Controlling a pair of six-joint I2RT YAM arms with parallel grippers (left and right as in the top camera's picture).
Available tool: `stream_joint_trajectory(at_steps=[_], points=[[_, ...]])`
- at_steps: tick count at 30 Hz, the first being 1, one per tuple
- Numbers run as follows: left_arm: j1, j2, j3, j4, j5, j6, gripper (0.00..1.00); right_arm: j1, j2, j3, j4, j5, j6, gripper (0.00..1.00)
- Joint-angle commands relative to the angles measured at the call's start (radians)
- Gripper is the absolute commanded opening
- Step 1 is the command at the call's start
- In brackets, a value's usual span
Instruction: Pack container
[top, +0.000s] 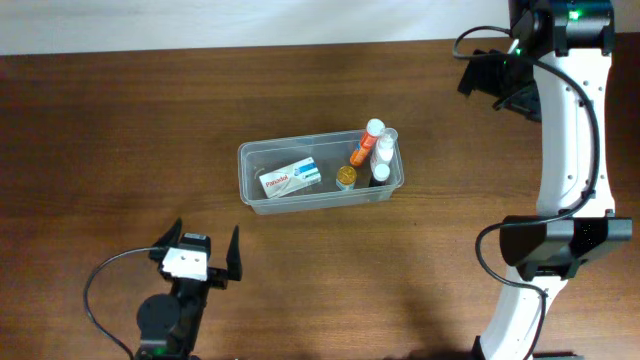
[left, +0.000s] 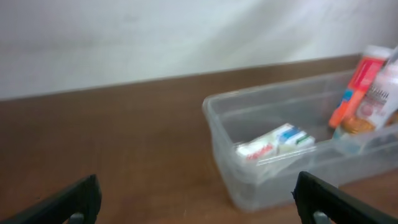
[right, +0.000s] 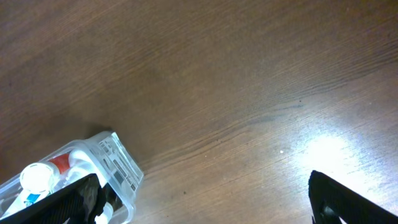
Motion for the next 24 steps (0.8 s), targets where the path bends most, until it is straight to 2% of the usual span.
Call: stream_joint_trajectory(at_steps=[1,4,10,14,24], points=[[0.037,-0.053,-0.013,-0.082,0.034,0.012,0.99,-0.005,0.002,0.014,-0.003,-0.002,0.005,0.99],[0.058,-0.095,-0.013,-0.164,0.033,0.013,0.99,-0.005,0.002,0.014,-0.003,-0.002,0.005,0.98],[0.069,-0.146,-0.013,-0.162,0.026,0.012,0.99,-0.005,0.002,0.014,-0.003,-0.002,0.005,0.98],[0.069,-0.255,-0.013,-0.156,0.026,0.012,0.99,-0.005,0.002,0.014,-0.003,-0.002,0.005,0.98],[0.070,-0.248,-0.013,-0.160,0.026,0.012,0.99,-0.005,0.002,0.014,-0.003,-0.002,0.004,0.98]])
